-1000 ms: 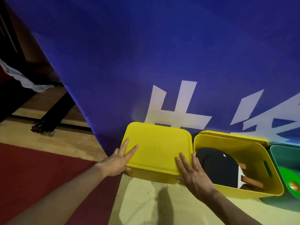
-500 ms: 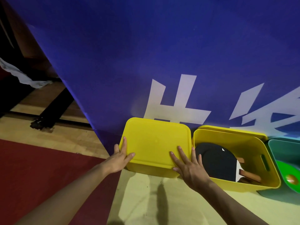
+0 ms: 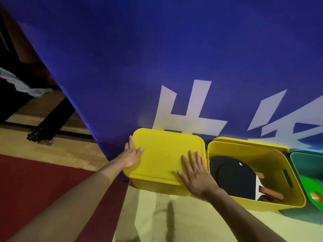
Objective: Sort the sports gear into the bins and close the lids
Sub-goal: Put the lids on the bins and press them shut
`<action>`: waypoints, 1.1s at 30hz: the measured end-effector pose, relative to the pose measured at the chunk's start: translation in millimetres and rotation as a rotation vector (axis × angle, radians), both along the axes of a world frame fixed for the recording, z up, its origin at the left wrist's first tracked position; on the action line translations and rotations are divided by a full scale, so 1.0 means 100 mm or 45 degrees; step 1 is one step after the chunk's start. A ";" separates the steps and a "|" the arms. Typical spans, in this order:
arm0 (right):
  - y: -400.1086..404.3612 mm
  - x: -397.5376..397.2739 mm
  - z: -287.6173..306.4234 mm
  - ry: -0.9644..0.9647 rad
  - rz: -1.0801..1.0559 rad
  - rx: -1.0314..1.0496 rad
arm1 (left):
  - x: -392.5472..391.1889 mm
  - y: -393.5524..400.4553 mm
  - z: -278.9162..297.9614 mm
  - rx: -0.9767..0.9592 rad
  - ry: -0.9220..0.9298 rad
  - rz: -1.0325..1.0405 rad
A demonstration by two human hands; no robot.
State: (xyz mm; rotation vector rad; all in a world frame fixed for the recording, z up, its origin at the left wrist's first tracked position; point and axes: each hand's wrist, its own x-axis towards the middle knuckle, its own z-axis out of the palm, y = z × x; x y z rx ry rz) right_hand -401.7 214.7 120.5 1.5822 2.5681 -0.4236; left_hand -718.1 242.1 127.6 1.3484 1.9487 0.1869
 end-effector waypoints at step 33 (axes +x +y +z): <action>0.32 -0.18 -0.06 0.024 -0.096 0.105 | 0.08 0.74 -0.19 0.429 0.216 0.313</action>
